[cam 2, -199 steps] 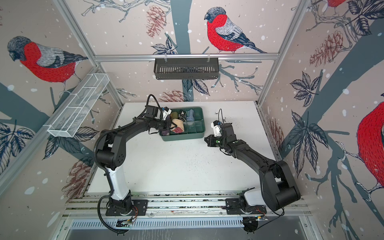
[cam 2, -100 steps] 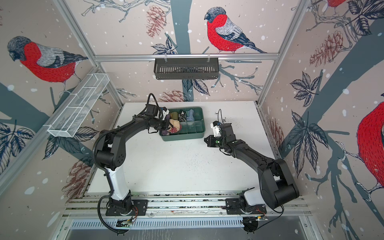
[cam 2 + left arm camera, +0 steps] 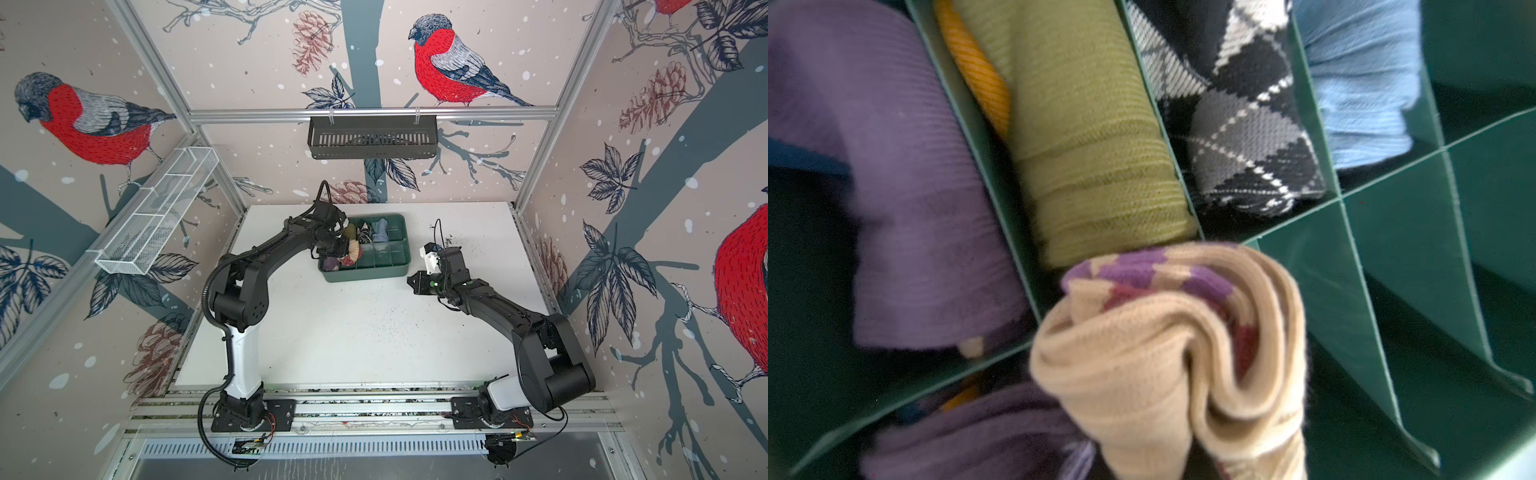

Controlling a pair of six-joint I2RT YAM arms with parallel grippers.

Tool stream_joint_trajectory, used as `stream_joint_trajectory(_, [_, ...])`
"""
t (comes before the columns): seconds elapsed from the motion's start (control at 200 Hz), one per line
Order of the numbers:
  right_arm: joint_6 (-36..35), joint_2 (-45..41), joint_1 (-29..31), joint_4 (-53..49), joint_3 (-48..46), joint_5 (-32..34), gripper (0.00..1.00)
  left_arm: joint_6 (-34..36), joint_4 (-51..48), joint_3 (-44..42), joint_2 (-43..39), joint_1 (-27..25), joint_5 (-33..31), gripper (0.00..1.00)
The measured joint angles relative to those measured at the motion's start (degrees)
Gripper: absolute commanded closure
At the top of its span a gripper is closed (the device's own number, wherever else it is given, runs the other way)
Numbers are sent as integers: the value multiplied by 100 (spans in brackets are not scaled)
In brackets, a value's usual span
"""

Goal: Roll the socks
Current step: 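Lift the rolled sock with the left gripper and carry it over the green tray, then lower the rolled sock into the empty compartment beside the purple sock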

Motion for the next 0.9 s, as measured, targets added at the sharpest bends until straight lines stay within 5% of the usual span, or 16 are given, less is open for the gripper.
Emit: stream_joint_trajectory(0.901, [0, 170, 59, 46, 11, -44, 90, 122, -1357, 1300, 955, -289, -1075, 100])
